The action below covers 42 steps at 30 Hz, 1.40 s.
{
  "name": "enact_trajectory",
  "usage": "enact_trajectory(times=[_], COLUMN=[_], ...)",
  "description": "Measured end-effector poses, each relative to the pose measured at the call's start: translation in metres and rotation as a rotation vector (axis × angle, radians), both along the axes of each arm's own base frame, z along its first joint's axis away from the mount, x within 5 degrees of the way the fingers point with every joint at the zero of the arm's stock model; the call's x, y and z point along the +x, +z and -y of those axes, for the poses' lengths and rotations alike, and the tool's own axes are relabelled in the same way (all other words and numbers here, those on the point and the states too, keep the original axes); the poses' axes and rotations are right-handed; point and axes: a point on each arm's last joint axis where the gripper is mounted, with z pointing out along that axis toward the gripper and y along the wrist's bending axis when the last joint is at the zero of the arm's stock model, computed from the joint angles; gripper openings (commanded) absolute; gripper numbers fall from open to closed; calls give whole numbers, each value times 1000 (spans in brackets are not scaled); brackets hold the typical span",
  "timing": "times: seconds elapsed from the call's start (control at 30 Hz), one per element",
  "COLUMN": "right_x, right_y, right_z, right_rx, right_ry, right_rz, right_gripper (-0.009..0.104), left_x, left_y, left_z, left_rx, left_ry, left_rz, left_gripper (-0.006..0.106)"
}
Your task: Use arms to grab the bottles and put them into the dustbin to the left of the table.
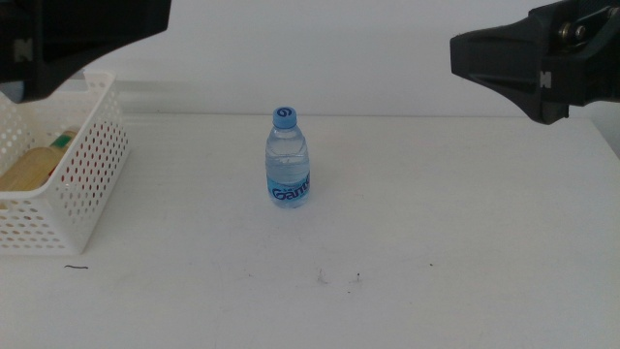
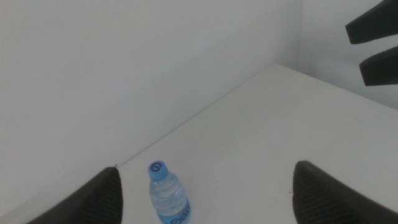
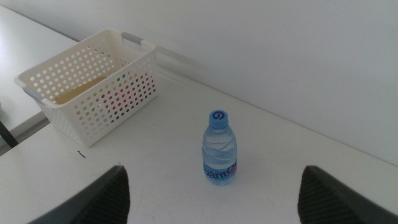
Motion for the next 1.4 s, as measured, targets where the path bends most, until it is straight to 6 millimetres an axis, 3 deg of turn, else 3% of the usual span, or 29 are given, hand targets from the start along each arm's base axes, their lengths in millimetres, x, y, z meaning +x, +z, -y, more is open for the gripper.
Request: enact_trajectory(times=[0.23,0.4,0.5,0.67,0.73,0.87,1.0,1.2,1.4], right_x=[0,0,0,0,0,0,0,0,0], right_y=[0,0,0,0,0,0,0,0,0], right_z=[0,0,0,0,0,-1,-1,0,-1], right_rx=[0,3,4,6,6,10,10,6,10], right_ry=[0,1,2,2,2,4,4,2,4], right_rz=[0,-2,-3,-5,-5,-8,-8,-5,-8], right_gripper=[90,90,90,90,90,90,90,90,90], left_x=[7,12,14,19,15,5,0,0,17], left_y=[-10,-49,-92,-190,-221,-261,-275,-275,-292], left_z=[-1,1,-2,-9,-13,-22,-26,-25,-16], left_rx=[33,-30,-103,-189,-205,-226,-218,-181,-127], left_ry=[34,51,88,174,198,235,250,222,231], left_rz=[53,131,105,61,47,6,-11,38,-9], left_gripper=[94,94,94,94,94,94,94,94,94])
